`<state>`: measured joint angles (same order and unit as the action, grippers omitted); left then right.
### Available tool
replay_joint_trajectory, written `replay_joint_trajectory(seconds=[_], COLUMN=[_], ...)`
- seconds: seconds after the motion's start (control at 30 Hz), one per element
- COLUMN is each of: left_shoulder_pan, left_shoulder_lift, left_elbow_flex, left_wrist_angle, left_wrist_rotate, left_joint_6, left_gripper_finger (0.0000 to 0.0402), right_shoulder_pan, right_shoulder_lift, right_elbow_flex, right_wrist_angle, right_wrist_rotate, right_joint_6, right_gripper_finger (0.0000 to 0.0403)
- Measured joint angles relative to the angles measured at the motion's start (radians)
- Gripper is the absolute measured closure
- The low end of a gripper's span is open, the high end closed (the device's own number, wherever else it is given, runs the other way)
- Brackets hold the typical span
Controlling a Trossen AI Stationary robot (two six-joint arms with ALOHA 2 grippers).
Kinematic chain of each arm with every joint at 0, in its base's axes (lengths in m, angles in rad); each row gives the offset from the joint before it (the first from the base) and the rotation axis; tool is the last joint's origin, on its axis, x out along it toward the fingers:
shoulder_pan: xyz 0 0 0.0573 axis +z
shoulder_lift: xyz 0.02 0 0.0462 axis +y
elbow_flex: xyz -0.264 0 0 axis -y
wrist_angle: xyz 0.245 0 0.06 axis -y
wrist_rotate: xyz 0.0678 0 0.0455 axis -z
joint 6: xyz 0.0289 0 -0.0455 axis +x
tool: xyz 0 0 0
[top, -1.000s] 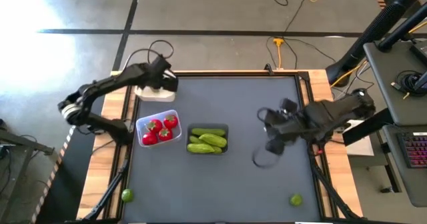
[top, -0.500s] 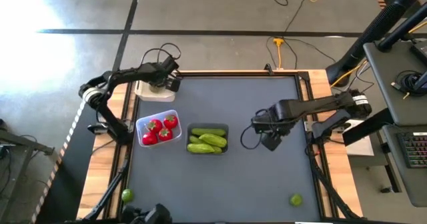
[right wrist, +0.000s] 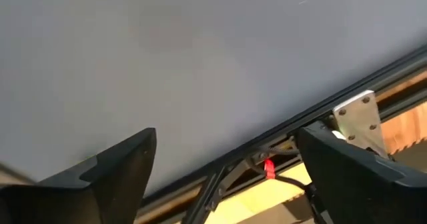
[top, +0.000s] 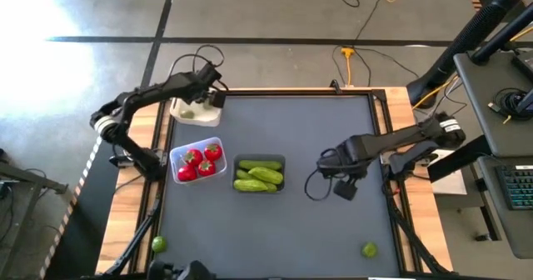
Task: Sort produce into baskets
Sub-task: Put the lemon into the white bin
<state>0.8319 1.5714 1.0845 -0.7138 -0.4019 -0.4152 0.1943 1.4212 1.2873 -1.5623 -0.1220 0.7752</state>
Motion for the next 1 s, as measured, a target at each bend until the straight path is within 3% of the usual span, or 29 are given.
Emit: replay_joint_trajectory(seconds=[0.2,0.37,0.5,0.77,1.0], left_shoulder_pan=[-0.112,-0.31,-0.477,-0.718,-0.931], left_shoulder_lift=[-0.165,-0.271,-0.303,-0.322,-0.312], left_elbow_flex=[-0.022,-0.038,-0.044,-0.039,-0.044], left_wrist_angle=[-0.012,0.0,0.042,0.05,0.051], left_wrist_rotate=[0.101,0.128,0.102,0.042,-0.018], left_joint_6=[-0.05,-0.094,-0.113,-0.152,-0.197], left_gripper_finger=[0.0123,0.0123,0.0123,0.0132,0.0145], right_shoulder_pan=[0.164,0.292,0.414,0.583,0.591], right_shoulder_lift=[0.0,0.002,0.002,0.109,0.261], right_elbow_flex=[-0.02,-0.054,-0.065,-0.119,-0.134], right_wrist_angle=[0.015,0.096,0.229,0.623,0.702], right_wrist_rotate=[-0.066,-0.276,-0.362,-0.39,-0.509], right_joint_6=[0.003,0.21,0.436,0.821,0.855], right_gripper_finger=[0.0033,0.0032,0.0032,0.0032,0.0032])
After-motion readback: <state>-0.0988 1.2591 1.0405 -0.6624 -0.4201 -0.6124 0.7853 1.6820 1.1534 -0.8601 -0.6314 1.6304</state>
